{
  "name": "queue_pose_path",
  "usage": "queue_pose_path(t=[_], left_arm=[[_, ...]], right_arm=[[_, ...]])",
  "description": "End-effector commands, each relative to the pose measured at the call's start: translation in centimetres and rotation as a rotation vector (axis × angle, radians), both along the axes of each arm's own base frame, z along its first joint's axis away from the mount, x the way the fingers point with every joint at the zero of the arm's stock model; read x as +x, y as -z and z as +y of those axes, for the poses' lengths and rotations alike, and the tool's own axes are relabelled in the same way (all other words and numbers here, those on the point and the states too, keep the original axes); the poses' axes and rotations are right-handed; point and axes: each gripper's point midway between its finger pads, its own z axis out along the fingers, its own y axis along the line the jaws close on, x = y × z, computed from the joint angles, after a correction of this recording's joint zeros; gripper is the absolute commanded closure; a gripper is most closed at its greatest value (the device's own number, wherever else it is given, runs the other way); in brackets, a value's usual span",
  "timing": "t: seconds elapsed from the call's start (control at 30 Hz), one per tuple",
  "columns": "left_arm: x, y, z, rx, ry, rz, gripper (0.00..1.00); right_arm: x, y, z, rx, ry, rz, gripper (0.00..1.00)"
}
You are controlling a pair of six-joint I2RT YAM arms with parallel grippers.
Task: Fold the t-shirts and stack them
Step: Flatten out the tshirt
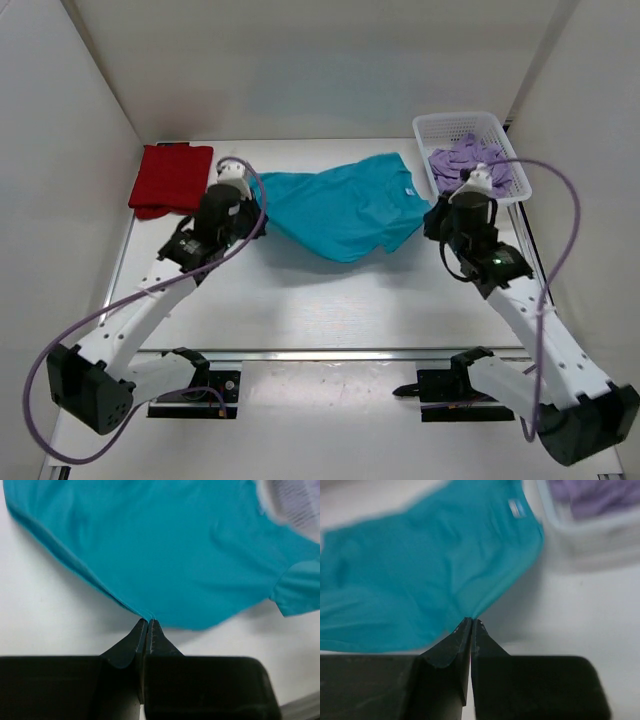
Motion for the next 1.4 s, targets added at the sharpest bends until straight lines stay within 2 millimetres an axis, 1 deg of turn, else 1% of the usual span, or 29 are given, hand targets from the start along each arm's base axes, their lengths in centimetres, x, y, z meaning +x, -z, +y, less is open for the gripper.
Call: queue_pose_path(t=[0.0, 0.1, 0.13, 0.17, 0.2, 0.23, 0.27, 0.3, 0.33, 0.4, 0.43, 0.5, 0.57, 0.6, 0.63, 0.67, 0.73, 0.77, 0.8, 0.9, 0.93, 0.97, 1.0, 1.03, 1.1, 1.17, 1.27, 1.3, 1.37], left_arm=[[-2.0, -6.5, 0.8, 0.073, 0.088, -0.061, 1.0], [-2.6, -11.8, 3.1, 0.053, 0.059, -0.125, 1.0], [-2.4, -14.6, 4.1, 0.034, 0.037, -0.177, 1.0], [-2.5, -17.0, 5.3, 0.015, 0.015, -0.211, 1.0], [-2.7, -18.1, 5.4, -0.009, 0.027, -0.227, 1.0], [-2.5, -20.4, 6.6, -0.027, -0.003, -0.272, 1.0], [-2.5, -22.4, 7.5, -0.033, -0.027, -0.302, 1.0], [-2.1, -22.8, 7.7, -0.019, -0.056, -0.289, 1.0], [-2.0, -25.0, 7.9, -0.03, -0.069, -0.331, 1.0], [-1.7, -28.3, 8.6, -0.064, -0.08, -0.395, 1.0], [-0.5, -27.7, 8.9, -0.061, -0.091, -0.36, 1.0], [1.1, -27.4, 9.0, -0.043, -0.104, -0.341, 1.0], [3.0, -25.8, 9.0, -0.051, -0.115, -0.314, 1.0], [3.9, -24.1, 9.5, -0.042, -0.137, -0.279, 1.0], [5.3, -22.9, 10.0, -0.029, -0.159, -0.263, 1.0], [6.5, -21.7, 10.3, -0.031, -0.16, -0.231, 1.0], [9.0, -18.5, 10.5, -0.033, -0.17, -0.163, 1.0], [10.5, -17.0, 9.9, -0.033, -0.158, -0.138, 1.0], [11.8, -15.0, 10.0, -0.028, -0.165, -0.094, 1.0], [15.1, -12.7, 9.4, 0.005, -0.172, -0.051, 1.0], [15.8, -14.4, 9.5, -0.012, -0.182, -0.086, 1.0], [16.8, -13.5, 9.4, -0.013, -0.18, -0.063, 1.0], [17.6, -14.7, 9.5, -0.023, -0.188, -0.089, 1.0], [17.8, -17.4, 9.8, -0.04, -0.192, -0.147, 1.0], [18.7, -19.3, 10.6, -0.091, -0.208, -0.194, 1.0], [18.7, -22.7, 11.0, -0.142, -0.214, -0.277, 1.0], [18.1, -26.1, 12.0, -0.185, -0.225, -0.356, 1.0], [18.0, -27.1, 13.8, -0.198, -0.253, -0.39, 1.0], [17.9, -27.8, 14.6, -0.207, -0.264, -0.414, 1.0]], right_arm=[[-3.0, -8.7, -1.9, -0.137, 0.069, -0.127, 1.0], [-6.2, -18.6, -0.4, -0.149, 0.021, -0.276, 1.0], [-6.3, -19.3, -0.9, -0.188, 0.046, -0.266, 1.0], [-6.8, -21.9, -0.4, -0.185, 0.024, -0.302, 1.0], [-7.4, -25.0, -0.1, -0.163, 0.0, -0.357, 1.0], [-7.0, -25.8, 0.3, -0.175, -0.001, -0.36, 1.0], [-6.7, -27.8, 0.7, -0.188, -0.014, -0.383, 1.0], [-7.2, -30.9, 0.5, -0.163, -0.034, -0.442, 1.0], [-6.5, -32.6, 1.0, -0.171, -0.047, -0.471, 1.0], [-3.9, -33.2, 2.8, -0.191, -0.076, -0.479, 1.0], [-2.8, -33.6, 2.8, -0.186, -0.095, -0.49, 1.0], [0.8, -31.8, 3.6, -0.17, -0.163, -0.448, 1.0], [4.0, -30.5, 2.3, -0.168, -0.153, -0.418, 1.0], [5.7, -29.8, 3.3, -0.157, -0.198, -0.408, 1.0], [7.7, -29.4, 3.0, -0.138, -0.222, -0.4, 1.0], [8.4, -30.2, 2.3, -0.131, -0.204, -0.415, 1.0], [12.4, -27.5, 4.0, -0.103, -0.296, -0.359, 1.0], [13.3, -27.7, 4.0, -0.112, -0.298, -0.371, 1.0], [15.7, -25.6, 4.6, -0.116, -0.302, -0.331, 0.99], [19.7, -24.5, 4.5, -0.07, -0.315, -0.345, 1.0], [21.2, -24.2, 4.4, -0.065, -0.303, -0.355, 1.0], [21.7, -25.1, 4.7, -0.037, -0.315, -0.392, 1.0], [22.2, -25.8, 4.5, -0.014, -0.303, -0.419, 1.0], [22.5, -27.2, 4.4, 0.001, -0.291, -0.469, 1.0], [22.5, -30.8, 3.5, 0.021, -0.254, -0.593, 1.0], [20.4, -35.4, 2.7, 0.028, -0.228, -0.727, 1.0], [18.0, -40.0, 1.7, 0.004, -0.193, -0.865, 1.0], [17.3, -40.8, 1.6, 0.006, -0.195, -0.886, 1.0], [15.8, -42.0, 0.9, 0.005, -0.186, -0.91, 1.0]])
